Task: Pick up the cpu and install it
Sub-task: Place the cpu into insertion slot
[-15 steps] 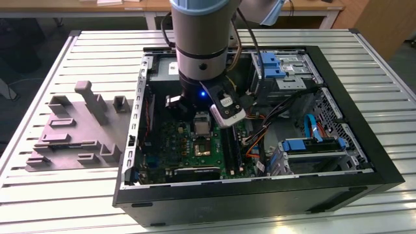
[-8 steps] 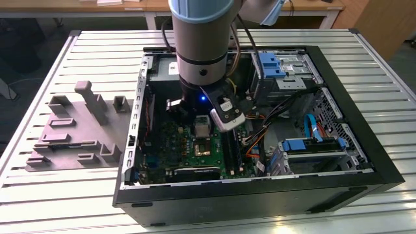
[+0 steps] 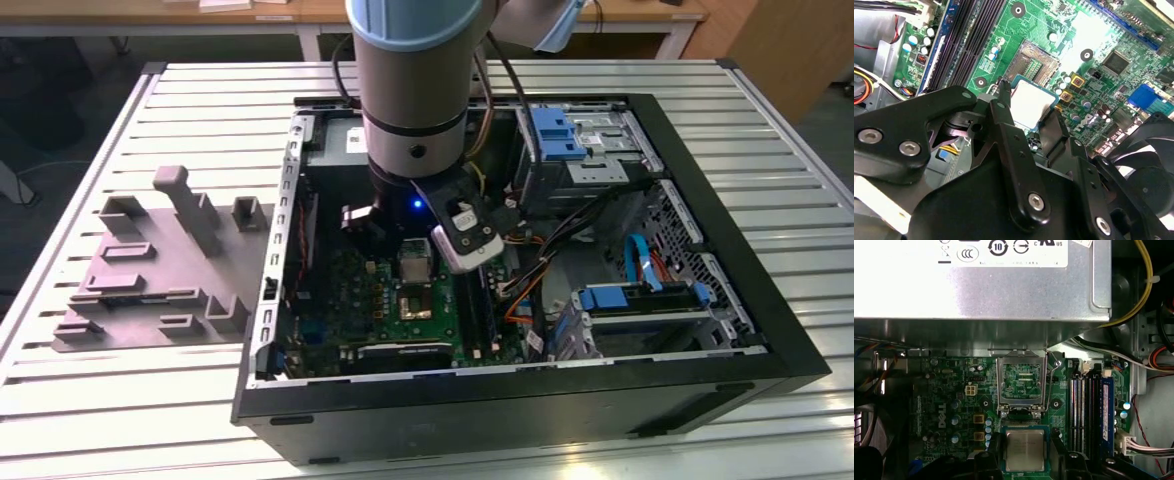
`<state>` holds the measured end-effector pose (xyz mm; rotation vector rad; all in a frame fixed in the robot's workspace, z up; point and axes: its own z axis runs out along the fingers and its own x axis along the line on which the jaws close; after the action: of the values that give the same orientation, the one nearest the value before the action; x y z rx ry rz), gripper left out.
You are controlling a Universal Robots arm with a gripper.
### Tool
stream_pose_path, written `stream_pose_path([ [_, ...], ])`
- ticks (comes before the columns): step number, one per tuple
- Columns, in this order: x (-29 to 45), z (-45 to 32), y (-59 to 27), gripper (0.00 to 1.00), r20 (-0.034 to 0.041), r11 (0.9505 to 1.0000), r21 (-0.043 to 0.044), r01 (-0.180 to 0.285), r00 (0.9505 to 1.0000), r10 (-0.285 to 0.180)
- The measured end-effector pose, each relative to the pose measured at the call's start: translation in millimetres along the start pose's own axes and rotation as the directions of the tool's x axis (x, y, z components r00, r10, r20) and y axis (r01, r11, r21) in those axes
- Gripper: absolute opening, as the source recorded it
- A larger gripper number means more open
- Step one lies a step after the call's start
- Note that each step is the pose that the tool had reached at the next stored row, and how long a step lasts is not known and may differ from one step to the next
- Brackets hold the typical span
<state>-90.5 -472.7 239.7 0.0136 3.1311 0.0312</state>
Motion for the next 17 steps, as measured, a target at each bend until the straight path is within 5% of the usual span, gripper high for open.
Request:
stream_pose_path([
  [9,0.0,1.1,-2.2,0.47,0.0,1.0,0.0043,0.0,1.0,0.0],
  [17,0.1,10.5,-6.4,0.47,-0.0005,0.9996,0.0051,0.027,0.9996,-0.027],
])
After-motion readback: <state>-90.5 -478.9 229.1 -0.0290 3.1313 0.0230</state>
